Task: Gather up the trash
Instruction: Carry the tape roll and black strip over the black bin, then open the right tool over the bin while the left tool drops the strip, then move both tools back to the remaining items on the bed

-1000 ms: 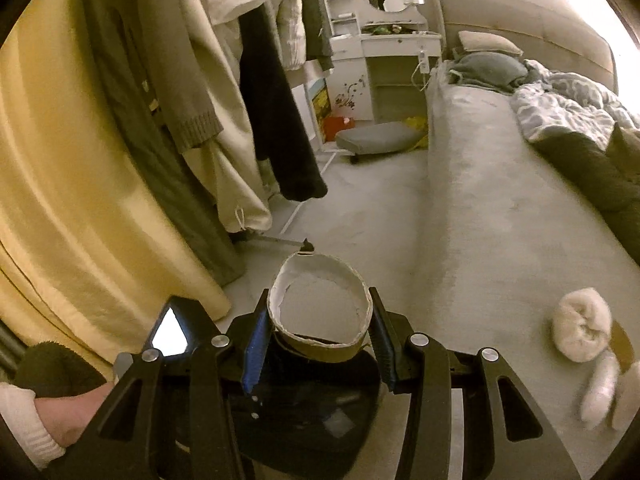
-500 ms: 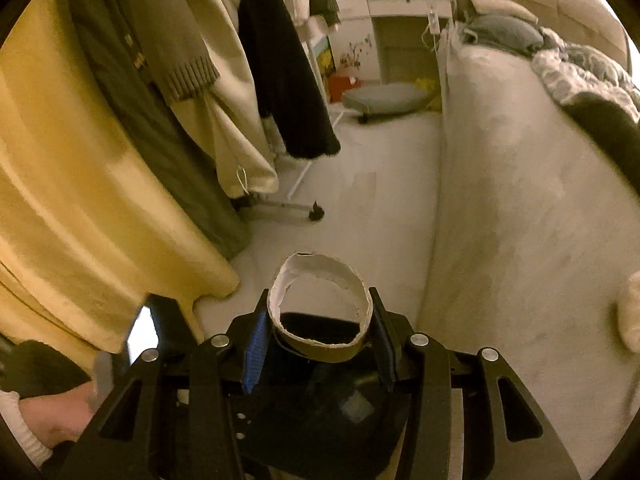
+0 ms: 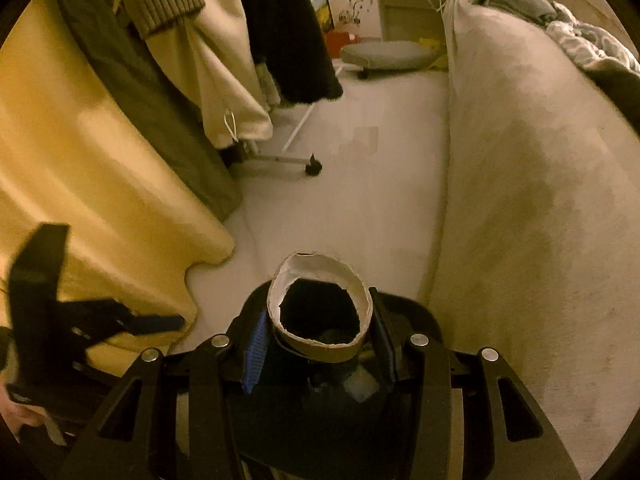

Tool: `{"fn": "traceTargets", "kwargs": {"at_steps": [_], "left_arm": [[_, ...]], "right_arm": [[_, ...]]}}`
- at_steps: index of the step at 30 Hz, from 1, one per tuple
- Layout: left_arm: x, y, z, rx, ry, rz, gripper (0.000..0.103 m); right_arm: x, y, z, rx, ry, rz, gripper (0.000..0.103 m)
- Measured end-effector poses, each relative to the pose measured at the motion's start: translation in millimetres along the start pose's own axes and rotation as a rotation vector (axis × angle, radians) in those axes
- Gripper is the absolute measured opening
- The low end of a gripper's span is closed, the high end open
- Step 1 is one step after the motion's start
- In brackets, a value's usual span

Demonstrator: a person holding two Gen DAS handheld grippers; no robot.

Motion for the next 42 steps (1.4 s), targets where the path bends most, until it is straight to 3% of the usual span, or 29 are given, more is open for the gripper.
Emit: {"fn": "traceTargets", "kwargs": {"at_steps": [5,18,28,31,33,35,42], "left_arm": [[1.6,14.3,5.2,-0.045,-0.016,-0.038,0.057],[-10.0,64.1,-9.4,-0.015,-0.047,-0.226,0.036],[-21.5,105.2,-34.3,0.033,-0.088,-0.392,0.036],[-24.2,112.7,-42.1,0.055,-0.098,-0.416,0.036],[-26.0,116.5,-48.6,0.064,-0.106,-0.432,0.036],[-27.9,119.5,-53.6,0.07,-0.109,-0.441,0.036],[-37.9,134.2,-68.7,0.091,-0.119,-0.497,0.036]], "right_arm": [[8.7,-23.9,3.4,0.002,0.003,0.063,0.046],[33.8,-70.5,21.2,0.008,0.069,0.235,0.047],[61.5,-87.5,26.5,0.01,0.087,0.334,0.049],[67.4,-91.1,26.0,0.02,0.088,0.358,0.054],[70.6,-90.3,25.4,0.015,0.083,0.364,0.065],[71.4,-88.6,28.6,0.001,0.094,0.354,0.068],[63.0,-60.9,29.2,0.02,0.121,0.253,0.069]]}}
Point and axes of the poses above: each gripper's, at about its wrist camera, not at the fingertips, and y roughly against the way its jaws point, z to its left, x to its underside, the point moved 1 cm from there along -y, roughly the way its jaws point, and after that the axes turned 10 degrees about y, right-handed, at the moved point
